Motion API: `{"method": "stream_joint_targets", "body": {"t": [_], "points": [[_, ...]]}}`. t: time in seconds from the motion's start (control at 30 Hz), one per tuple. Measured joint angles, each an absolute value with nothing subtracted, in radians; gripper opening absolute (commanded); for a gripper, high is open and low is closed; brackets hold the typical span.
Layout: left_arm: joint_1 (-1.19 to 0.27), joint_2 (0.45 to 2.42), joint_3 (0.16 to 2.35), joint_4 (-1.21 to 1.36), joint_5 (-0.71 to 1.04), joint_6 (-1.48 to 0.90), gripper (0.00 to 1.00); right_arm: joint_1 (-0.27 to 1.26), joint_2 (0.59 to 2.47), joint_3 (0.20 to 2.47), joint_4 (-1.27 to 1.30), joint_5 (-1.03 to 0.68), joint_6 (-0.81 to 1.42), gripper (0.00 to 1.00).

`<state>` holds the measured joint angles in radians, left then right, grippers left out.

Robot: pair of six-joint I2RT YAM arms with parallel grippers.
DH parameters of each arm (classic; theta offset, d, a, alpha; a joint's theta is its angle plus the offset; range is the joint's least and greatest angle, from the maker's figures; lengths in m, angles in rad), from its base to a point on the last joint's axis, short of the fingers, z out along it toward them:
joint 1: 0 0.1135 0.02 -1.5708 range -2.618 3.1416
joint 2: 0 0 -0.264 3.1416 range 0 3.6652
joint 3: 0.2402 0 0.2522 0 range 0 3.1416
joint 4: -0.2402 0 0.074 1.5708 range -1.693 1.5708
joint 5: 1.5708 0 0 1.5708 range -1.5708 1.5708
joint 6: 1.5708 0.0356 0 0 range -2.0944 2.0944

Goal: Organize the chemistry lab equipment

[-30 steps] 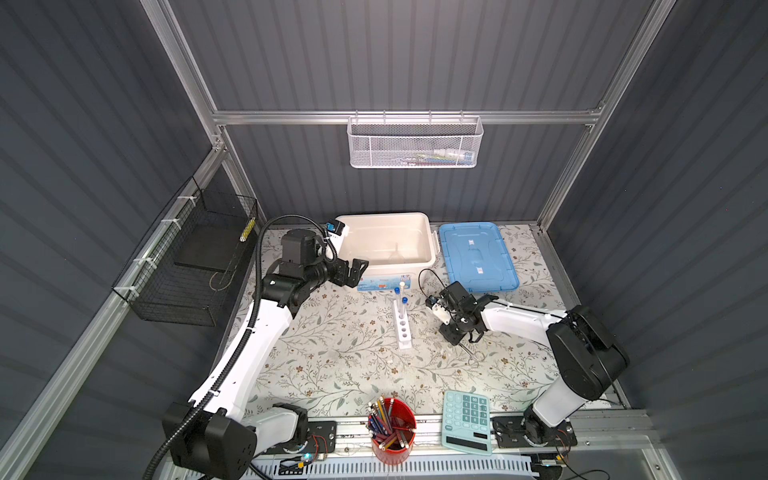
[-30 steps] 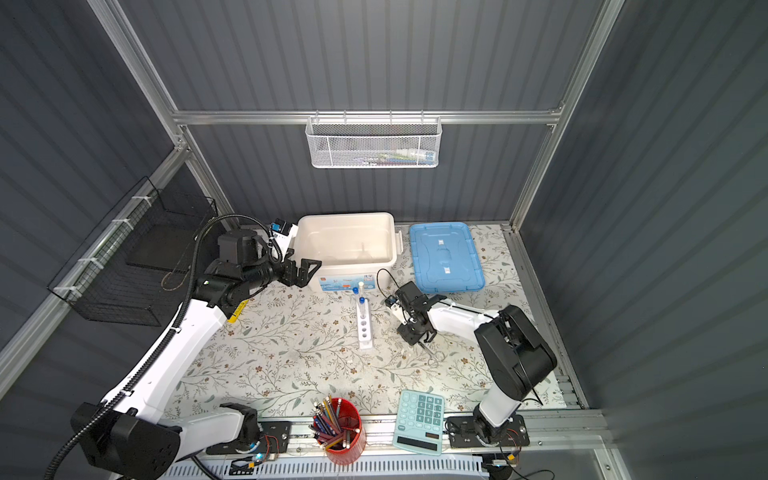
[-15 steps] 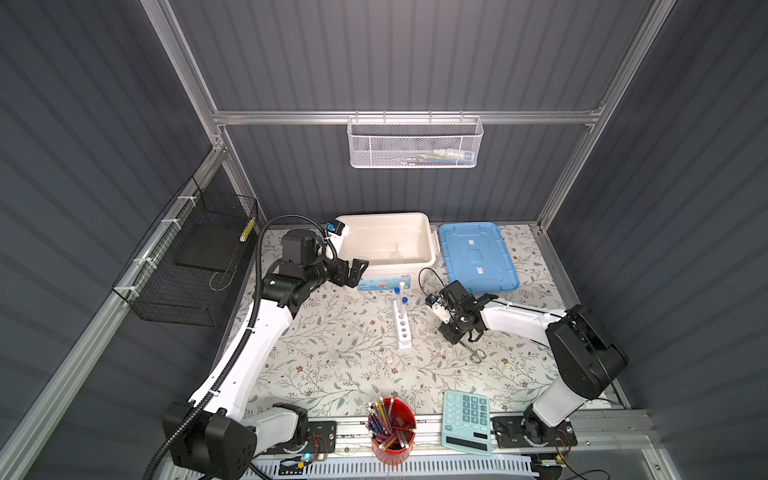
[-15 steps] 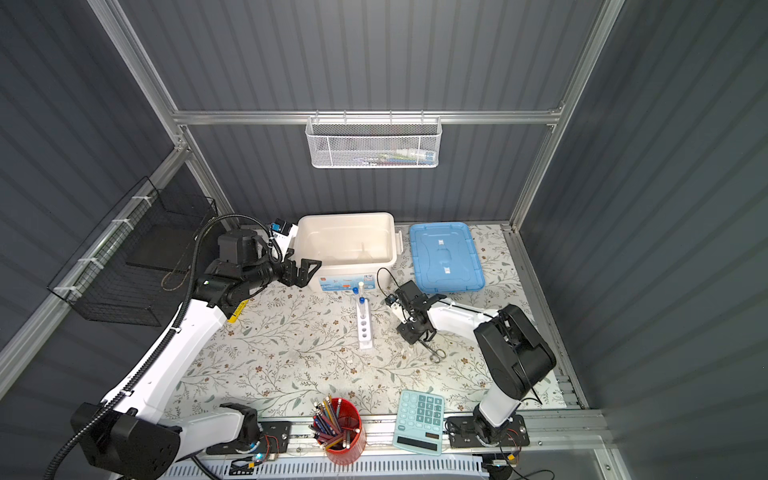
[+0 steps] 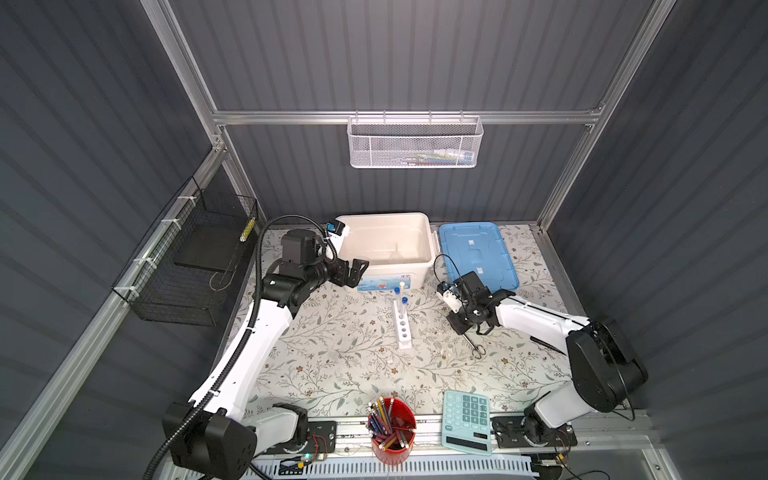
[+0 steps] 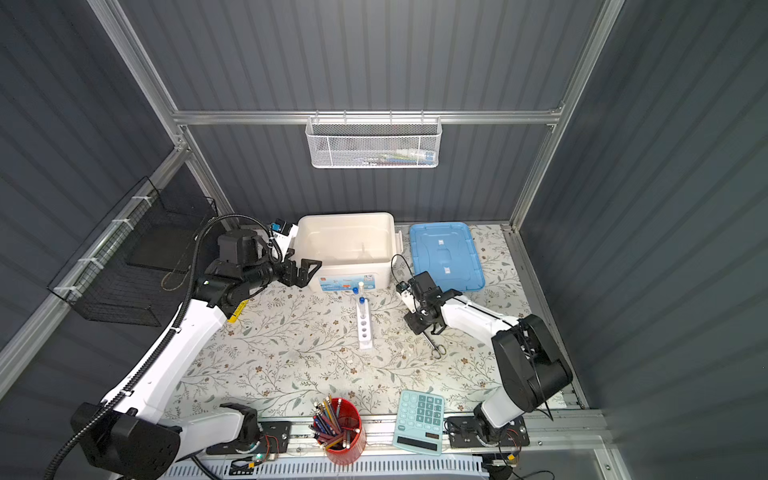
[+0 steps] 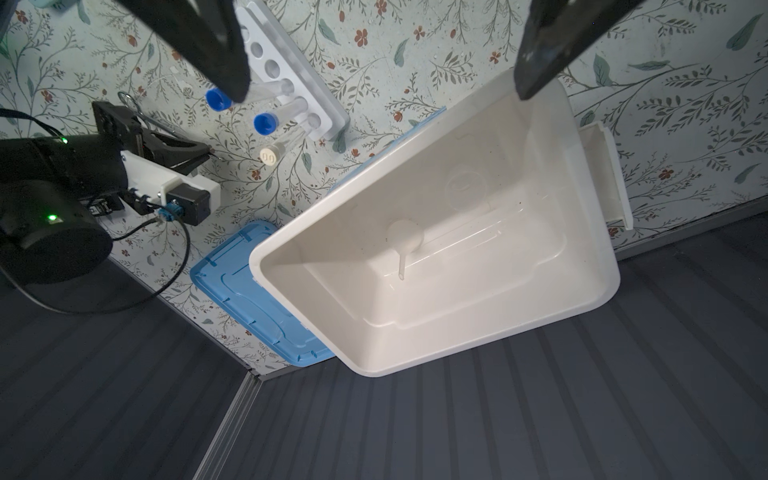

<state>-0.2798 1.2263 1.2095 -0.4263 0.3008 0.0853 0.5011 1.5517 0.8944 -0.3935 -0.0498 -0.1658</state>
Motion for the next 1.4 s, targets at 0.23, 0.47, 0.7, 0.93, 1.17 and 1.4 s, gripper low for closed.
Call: {"method": "stream_joint_targets", "body": {"t": [0.23, 0.47, 0.7, 0.93, 1.17, 1.4], "points": [[-0.321, 1.229, 1.213, -0.44, 0.36, 0.082, 0.97, 0.466, 1.518, 0.894, -0.39, -0.086, -0.141, 0.0], [-0.646, 1.343, 1.269, -0.495, 0.311, 0.081, 0.95, 0.42, 1.475, 0.893, -0.348, -0.101, -0.116, 0.0], [-0.791, 1.405, 1.224, -0.458, 0.307, -0.025, 0.94, 0.38, 1.444, 0.867, -0.296, -0.101, -0.076, 0.0], [-0.85, 1.452, 1.221, -0.413, 0.266, -0.083, 0.94, 0.342, 1.426, 0.843, -0.268, -0.088, -0.033, 0.0], [-0.85, 1.443, 1.221, -0.404, 0.194, -0.082, 0.95, 0.333, 1.424, 0.887, -0.378, -0.058, -0.028, 0.14], [-0.778, 1.296, 1.22, -0.396, 0.146, -0.052, 0.96, 0.333, 1.517, 0.916, -0.481, -0.036, -0.039, 0.24]]}}
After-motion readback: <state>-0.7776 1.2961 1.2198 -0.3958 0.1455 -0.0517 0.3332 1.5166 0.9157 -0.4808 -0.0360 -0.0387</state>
